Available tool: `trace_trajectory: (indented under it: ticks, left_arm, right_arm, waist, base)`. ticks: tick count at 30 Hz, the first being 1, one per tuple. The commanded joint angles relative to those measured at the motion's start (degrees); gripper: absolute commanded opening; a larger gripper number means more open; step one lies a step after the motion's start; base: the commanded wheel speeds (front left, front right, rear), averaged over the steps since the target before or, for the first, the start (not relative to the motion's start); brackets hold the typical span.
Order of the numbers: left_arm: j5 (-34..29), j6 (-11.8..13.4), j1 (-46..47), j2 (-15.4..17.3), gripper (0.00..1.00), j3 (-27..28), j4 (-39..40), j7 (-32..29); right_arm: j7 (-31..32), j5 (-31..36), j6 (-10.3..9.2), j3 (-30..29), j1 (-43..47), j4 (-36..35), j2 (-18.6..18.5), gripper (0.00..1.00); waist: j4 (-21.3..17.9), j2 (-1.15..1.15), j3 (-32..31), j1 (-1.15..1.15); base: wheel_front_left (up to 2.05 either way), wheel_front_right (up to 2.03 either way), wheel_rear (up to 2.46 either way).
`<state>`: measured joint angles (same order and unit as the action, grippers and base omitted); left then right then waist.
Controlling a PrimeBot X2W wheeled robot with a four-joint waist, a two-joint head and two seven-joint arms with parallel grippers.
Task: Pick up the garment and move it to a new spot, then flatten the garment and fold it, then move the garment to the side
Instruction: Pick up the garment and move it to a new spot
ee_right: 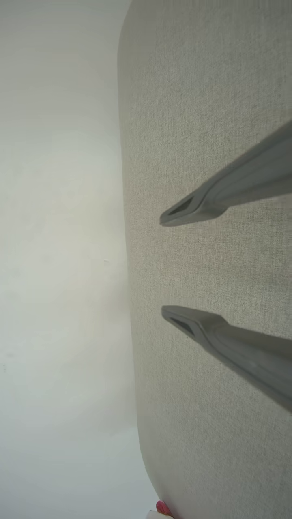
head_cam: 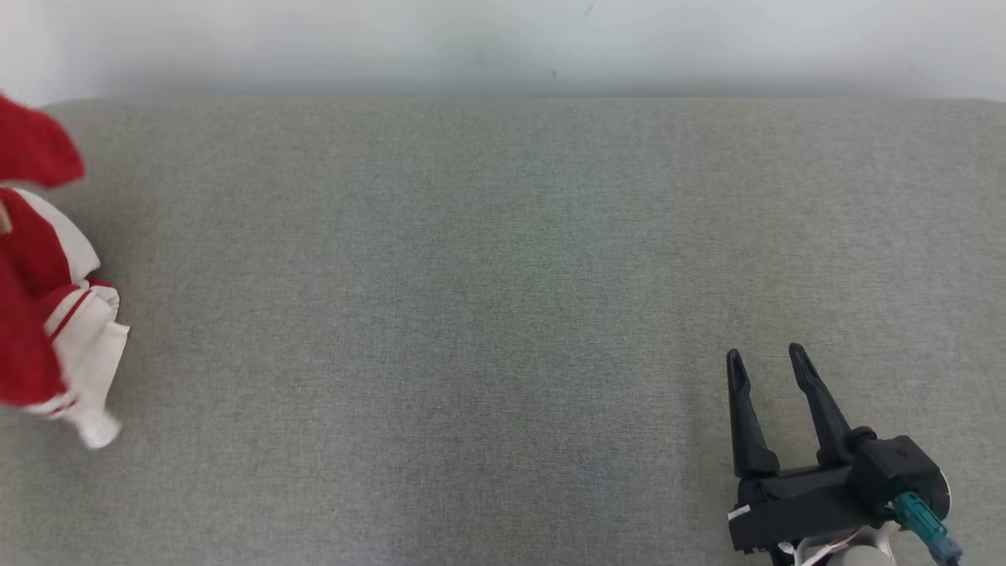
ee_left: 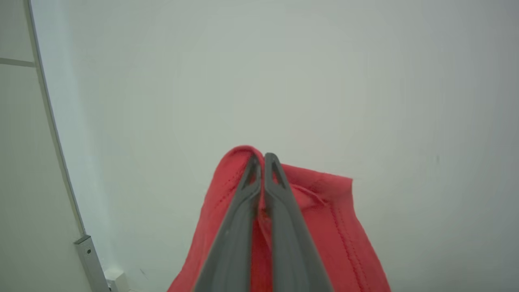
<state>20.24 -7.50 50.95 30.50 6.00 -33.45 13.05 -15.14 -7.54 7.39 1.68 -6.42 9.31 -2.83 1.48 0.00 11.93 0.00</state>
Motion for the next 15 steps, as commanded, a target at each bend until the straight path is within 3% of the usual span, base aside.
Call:
trace_trajectory:
  ticks: [1, 15]
  left_arm:
    - [0.0, 0.1, 1.4, 0.1, 0.0, -0.6, 1.2, -0.4]
    - [1.4, 0.1, 12.4, -5.0, 0.0, -9.8, 18.1, -10.0]
  right_arm:
    - [0.0, -0.4, 0.19, -0.1, 1.0, 0.1, -0.1, 1.0]
    - [0.0, -3.2, 0.19, 0.4, 2.9, 0.8, -0.1, 1.0]
  waist:
    - [-0.7, 0.0, -0.6, 0.0]
    - [-6.6, 0.0, -3.4, 0.0]
  base:
    - [0.0, 0.0, 0.0]
    - [0.0, 0.0, 0.0]
